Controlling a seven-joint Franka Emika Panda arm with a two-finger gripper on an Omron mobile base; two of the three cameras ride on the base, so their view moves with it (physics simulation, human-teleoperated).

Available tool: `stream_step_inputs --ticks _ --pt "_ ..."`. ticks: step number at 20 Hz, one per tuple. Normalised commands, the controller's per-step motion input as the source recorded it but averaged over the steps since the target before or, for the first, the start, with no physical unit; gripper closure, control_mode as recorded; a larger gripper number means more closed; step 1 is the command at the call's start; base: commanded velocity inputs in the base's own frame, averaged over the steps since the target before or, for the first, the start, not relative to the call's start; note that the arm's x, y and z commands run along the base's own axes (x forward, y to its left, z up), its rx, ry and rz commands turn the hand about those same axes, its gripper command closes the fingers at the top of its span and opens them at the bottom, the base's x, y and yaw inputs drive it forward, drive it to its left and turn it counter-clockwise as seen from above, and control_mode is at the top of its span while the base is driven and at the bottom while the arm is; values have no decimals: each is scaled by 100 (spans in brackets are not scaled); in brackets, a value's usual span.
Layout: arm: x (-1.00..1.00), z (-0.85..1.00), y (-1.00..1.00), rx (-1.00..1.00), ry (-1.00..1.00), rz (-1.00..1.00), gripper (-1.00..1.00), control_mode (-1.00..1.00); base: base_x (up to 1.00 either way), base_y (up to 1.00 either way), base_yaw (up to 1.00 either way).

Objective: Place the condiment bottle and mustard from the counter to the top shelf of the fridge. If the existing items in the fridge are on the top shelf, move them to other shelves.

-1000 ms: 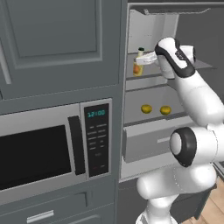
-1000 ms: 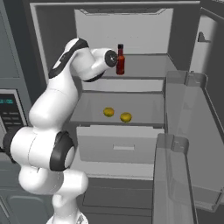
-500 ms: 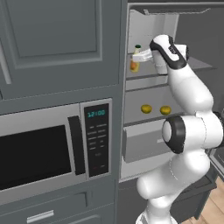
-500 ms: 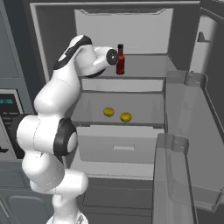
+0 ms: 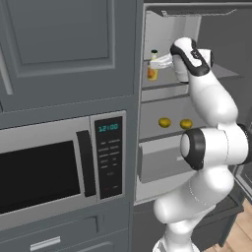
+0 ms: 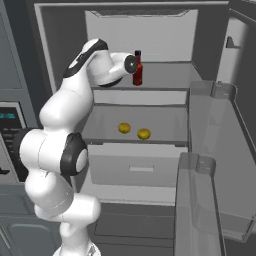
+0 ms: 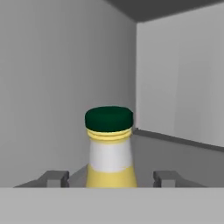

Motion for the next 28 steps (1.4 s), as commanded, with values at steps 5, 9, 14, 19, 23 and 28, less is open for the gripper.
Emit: stream_step_inputs --ticks 5,9,14,19,23,28 --pt "-30 15 0 0 0 0 -100 -100 0 0 0" --pt "-91 21 -21 0 -4 -3 -100 -100 0 0 0" --pt "-100 15 -37 2 -11 -8 -100 -100 0 0 0" --pt "-100 10 -38 1 -19 -6 -100 -100 0 0 0" --pt "-100 0 -8 0 -22 -3 -100 -100 0 0 0" --pt "-100 0 3 -9 -26 0 -100 -100 0 0 0"
